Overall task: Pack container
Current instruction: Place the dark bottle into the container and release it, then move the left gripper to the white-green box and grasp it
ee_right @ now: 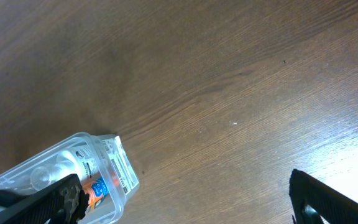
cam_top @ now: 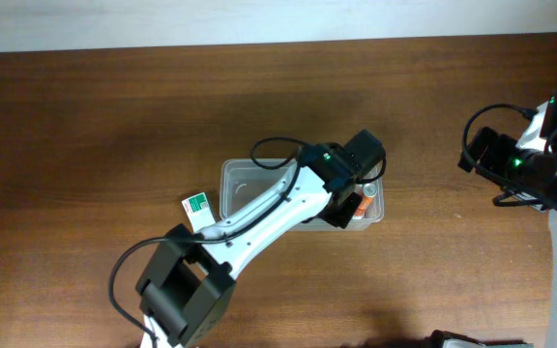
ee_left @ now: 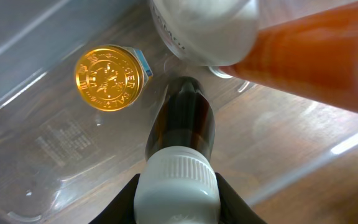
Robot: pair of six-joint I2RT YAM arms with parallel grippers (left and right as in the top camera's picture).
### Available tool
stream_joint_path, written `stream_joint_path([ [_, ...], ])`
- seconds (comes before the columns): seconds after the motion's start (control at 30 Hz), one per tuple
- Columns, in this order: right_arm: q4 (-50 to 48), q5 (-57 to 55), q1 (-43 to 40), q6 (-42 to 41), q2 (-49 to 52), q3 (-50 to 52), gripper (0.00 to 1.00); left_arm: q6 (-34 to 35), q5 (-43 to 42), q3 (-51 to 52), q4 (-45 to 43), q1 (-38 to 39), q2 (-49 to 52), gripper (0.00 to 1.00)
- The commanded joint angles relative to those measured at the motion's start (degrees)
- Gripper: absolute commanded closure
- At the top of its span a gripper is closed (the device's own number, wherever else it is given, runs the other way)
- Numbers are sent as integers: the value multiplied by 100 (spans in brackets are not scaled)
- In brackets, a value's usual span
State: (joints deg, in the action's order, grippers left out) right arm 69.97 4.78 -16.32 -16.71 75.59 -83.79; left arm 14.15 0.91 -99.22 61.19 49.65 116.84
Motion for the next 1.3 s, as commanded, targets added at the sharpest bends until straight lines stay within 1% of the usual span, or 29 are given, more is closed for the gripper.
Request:
stream_joint_path([
  [0.0,-13,-33,-20,-26,11,-55,2,-98,59,-31,-33,-2,114,86],
  [0.03,-15,-33,-22,-26,11,-55,2,-101,61,-31,-31,-2,114,86],
  [0.1,-13,-33,-20,-26,11,-55,2,-160,59,-44,-28,-4,94,69],
  [0.2,-13,-33,-20,-28,11,-55,2,-221,57,-153,103,-7,31,56],
  [0.23,-13,-33,-20,-28,11,-55,2,-221,37,-243,225,-13,-13,49],
  [0.27,-13,-33,-20,-28,11,-55,2,-221,28,-339,372,-31,-63,44],
  [0.37,-13,-33,-20,-26,11,-55,2,-223,37,-706,826,-109,-297,42],
  [0.4,-13,-33,-22,-26,11,-55,2,-223,46,-951,1108,-195,-492,41],
  [0.47,-13,-33,-22,-26,11,-55,2,-221,212,-1198,1423,-348,-743,37],
  [0.5,-15,-33,-22,-26,11,-55,2,-221,391,-1285,1554,-433,-866,34],
  [0.57,-13,-33,-20,-28,11,-55,2,-160,820,-1346,1749,-671,-1115,25],
  [0.63,-13,-33,-20,-28,11,-55,2,96,1327,-1344,1996,-1060,-1355,17],
  [0.73,-13,-33,-20,-26,11,-55,2,433,1425,-1344,2406,-1762,-1464,14],
  [0.8,-13,-33,-20,-26,11,-55,2,649,1224,-1294,2686,-2343,-1449,14],
  [0.87,-13,-33,-22,-28,11,-55,2,713,839,-1091,2688,-2841,-1443,14],
  [1.0,-13,-33,-20,-26,11,-55,2,728,-28,-225,2164,-3665,-1443,14],
  [1.07,-13,-33,-22,-26,11,-55,2,778,-229,339,1838,-3932,-1443,14],
  [1.13,-13,-33,-20,-26,11,-55,2,990,-382,918,1543,-4166,-1443,14],
  [1.2,-13,-33,-20,-28,11,-55,2,1034,-776,1582,1156,-4378,-1443,14],
  [1.27,-13,-33,-22,-26,11,-55,2,1032,-1156,2081,841,-4516,-1443,16],
])
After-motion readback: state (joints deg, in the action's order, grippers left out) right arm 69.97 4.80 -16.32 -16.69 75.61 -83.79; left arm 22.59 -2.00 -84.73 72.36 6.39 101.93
